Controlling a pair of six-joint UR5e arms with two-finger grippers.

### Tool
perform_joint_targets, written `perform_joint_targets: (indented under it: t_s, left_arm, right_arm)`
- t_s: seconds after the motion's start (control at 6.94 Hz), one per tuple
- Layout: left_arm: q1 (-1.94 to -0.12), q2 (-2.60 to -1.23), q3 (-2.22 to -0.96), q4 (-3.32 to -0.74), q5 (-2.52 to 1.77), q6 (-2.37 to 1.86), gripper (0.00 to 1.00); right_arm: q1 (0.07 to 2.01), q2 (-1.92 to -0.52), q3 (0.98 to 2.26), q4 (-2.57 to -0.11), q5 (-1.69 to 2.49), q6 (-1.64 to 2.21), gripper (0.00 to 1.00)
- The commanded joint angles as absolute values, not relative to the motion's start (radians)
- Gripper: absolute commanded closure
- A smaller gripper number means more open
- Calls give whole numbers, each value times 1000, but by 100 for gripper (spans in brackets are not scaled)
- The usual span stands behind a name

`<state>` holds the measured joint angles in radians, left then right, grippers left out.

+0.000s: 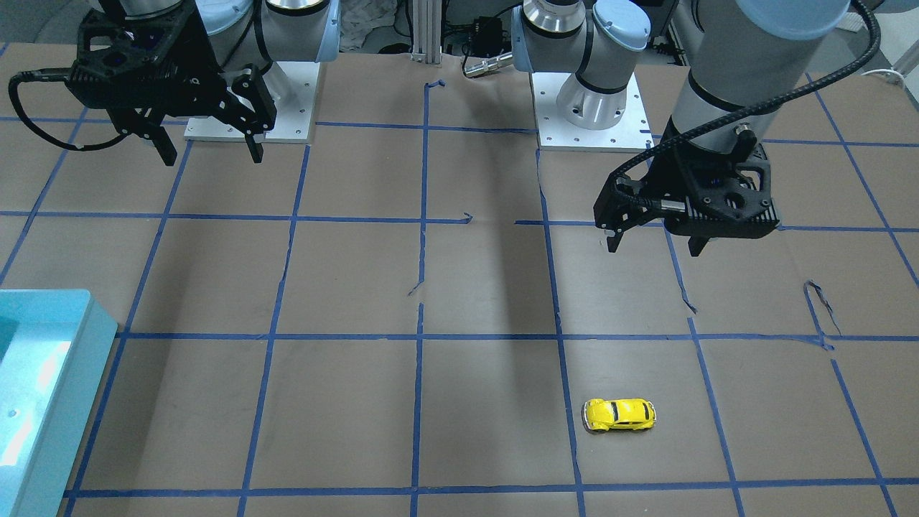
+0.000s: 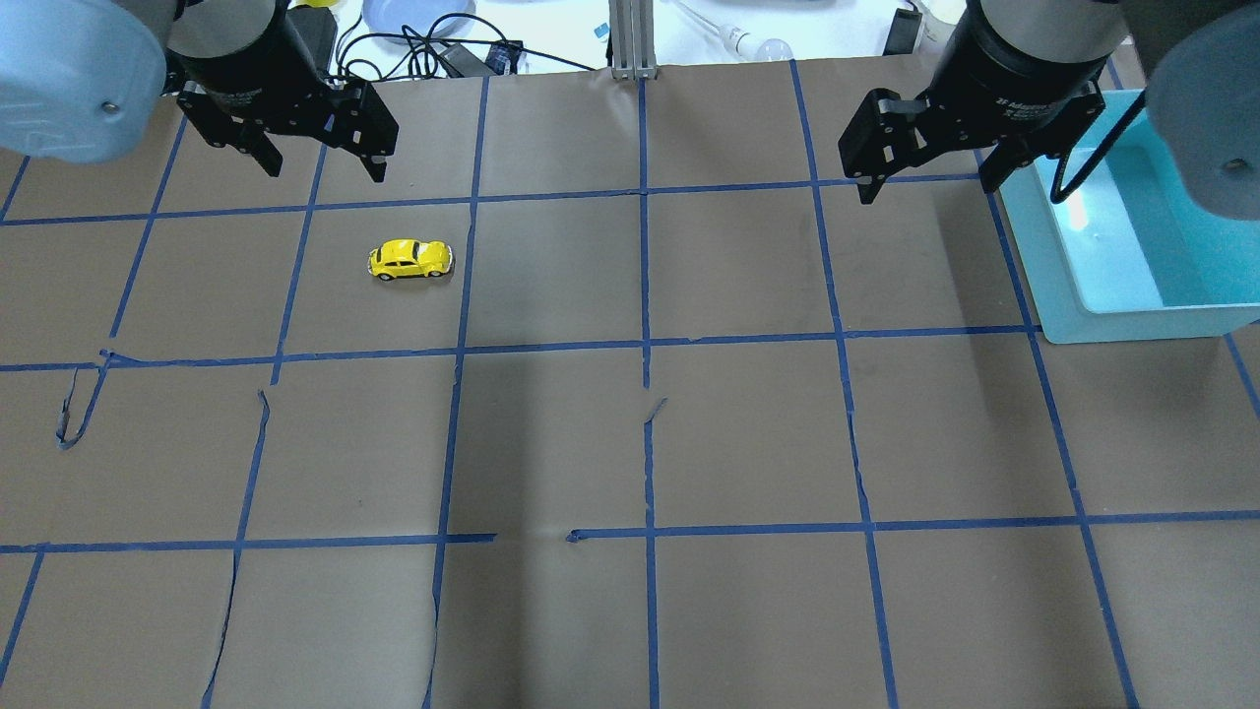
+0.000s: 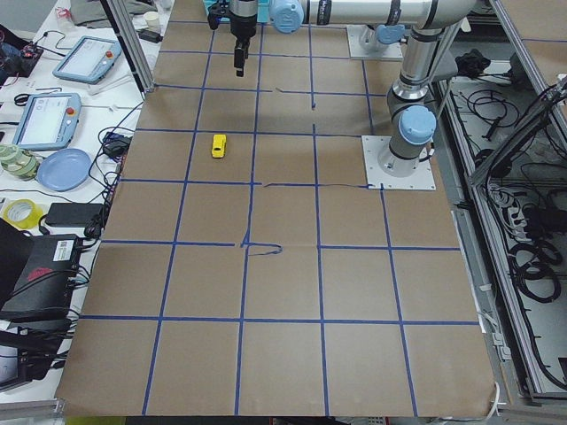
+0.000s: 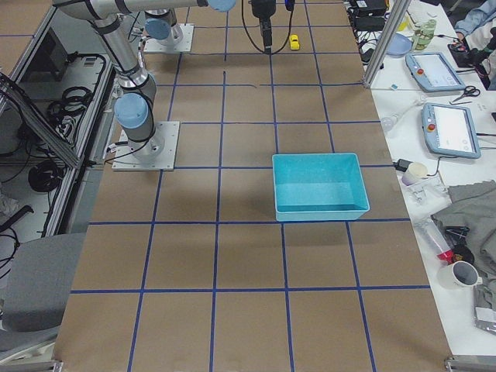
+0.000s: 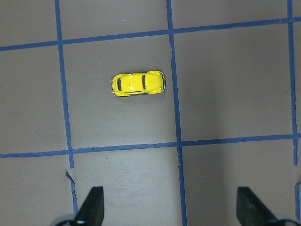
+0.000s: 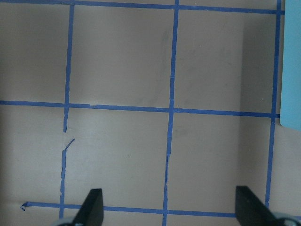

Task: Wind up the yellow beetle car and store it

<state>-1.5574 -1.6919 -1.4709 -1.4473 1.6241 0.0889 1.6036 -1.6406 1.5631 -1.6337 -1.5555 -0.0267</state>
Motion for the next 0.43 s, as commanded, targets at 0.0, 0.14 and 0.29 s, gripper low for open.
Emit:
perform_joint_targets:
  t_s: [0.0, 0.14, 0.29]
  left_arm:
    - [-1557, -1689, -1474, -1453, 1624, 89, 0]
    - [-1555, -1690, -1474, -1453, 1623, 89, 0]
    - [-1551, -1690, -1474, -1453, 1621, 89, 0]
  right_arm:
    - [1605, -1641, 1563, -1634, -1555, -25, 0]
    - [1605, -1641, 1563, -1634, -1555, -26, 0]
    - [1603, -1640, 1563, -1634, -1555, -28, 0]
